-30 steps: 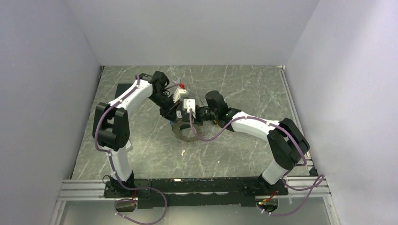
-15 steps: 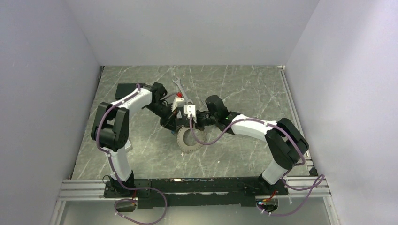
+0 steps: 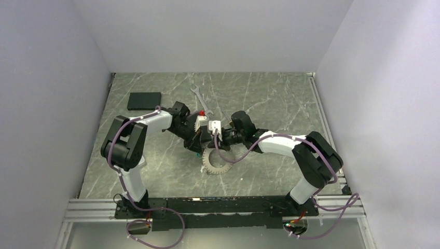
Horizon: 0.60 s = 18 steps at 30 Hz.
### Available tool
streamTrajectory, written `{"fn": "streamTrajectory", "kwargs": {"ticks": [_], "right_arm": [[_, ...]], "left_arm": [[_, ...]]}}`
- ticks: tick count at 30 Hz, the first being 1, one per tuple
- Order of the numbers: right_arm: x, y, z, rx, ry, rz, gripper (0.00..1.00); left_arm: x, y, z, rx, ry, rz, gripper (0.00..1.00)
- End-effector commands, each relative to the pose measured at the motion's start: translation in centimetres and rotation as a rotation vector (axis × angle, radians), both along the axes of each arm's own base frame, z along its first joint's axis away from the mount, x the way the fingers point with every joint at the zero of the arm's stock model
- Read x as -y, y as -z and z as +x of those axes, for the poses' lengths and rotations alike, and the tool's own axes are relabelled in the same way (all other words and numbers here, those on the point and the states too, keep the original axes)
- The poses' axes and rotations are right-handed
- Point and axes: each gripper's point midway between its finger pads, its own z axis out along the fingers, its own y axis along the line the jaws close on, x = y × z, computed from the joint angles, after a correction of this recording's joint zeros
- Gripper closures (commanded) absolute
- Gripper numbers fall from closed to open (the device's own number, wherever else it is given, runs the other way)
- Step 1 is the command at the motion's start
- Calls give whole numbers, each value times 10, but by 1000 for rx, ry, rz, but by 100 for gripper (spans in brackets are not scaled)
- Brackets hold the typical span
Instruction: Remove the keys from the keyring
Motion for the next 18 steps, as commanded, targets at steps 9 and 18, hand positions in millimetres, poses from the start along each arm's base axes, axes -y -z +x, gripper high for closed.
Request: {"fn": "streamTrajectory", "kwargs": {"ticks": [9, 18], "right_arm": [[-8, -48, -5, -45, -31, 227, 100], [0, -57, -8, -66, -25, 310, 100]], "left_arm": [[16, -33, 12, 226, 27, -118, 100], [21, -37, 8, 231, 21, -161, 100]]}}
